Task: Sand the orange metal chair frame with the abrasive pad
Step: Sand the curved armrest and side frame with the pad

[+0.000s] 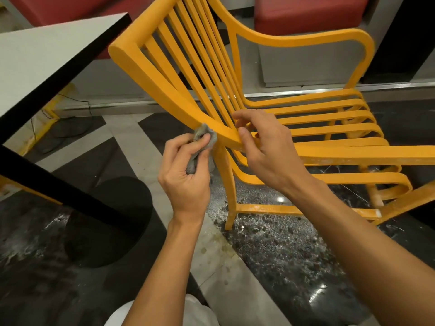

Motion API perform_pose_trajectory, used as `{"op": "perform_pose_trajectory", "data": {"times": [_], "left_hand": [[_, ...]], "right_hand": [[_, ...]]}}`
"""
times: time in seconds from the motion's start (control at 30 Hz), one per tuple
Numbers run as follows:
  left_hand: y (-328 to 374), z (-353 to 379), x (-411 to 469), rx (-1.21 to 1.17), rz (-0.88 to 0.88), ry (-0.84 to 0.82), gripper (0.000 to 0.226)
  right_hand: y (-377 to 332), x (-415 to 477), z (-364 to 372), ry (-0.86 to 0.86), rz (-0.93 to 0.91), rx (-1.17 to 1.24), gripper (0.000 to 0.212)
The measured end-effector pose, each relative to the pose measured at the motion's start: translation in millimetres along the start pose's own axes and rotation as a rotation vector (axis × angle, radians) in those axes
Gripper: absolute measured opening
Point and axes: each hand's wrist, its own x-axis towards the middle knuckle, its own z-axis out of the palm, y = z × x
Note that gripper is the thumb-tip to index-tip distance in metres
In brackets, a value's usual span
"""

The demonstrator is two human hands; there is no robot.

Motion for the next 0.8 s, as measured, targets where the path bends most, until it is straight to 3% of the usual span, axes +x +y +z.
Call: {"op": "perform_pose_trajectory", "data": {"times": [0.13,0.4,0.7,0.8], "left_hand": [[3,2,-6,0.008,-0.024,-0.037,0.016],[5,-5,4,0.053,-0.061,0.067,0.023],[4,-3,0,0.051,-0.012,-0.006,0.011],[4,-4,4,0.055,-0.038,0.053,0.010]], "right_hand": [[4,-1,0,-0.021,0.027,0.011,0.029],[6,1,-5,0.001,0.080,0.056,0.023],[3,0,-5,-0.010,0.066,0.041,0.022],[2,-1,-5,-0.017,0.080,0.053,0.022]]}}
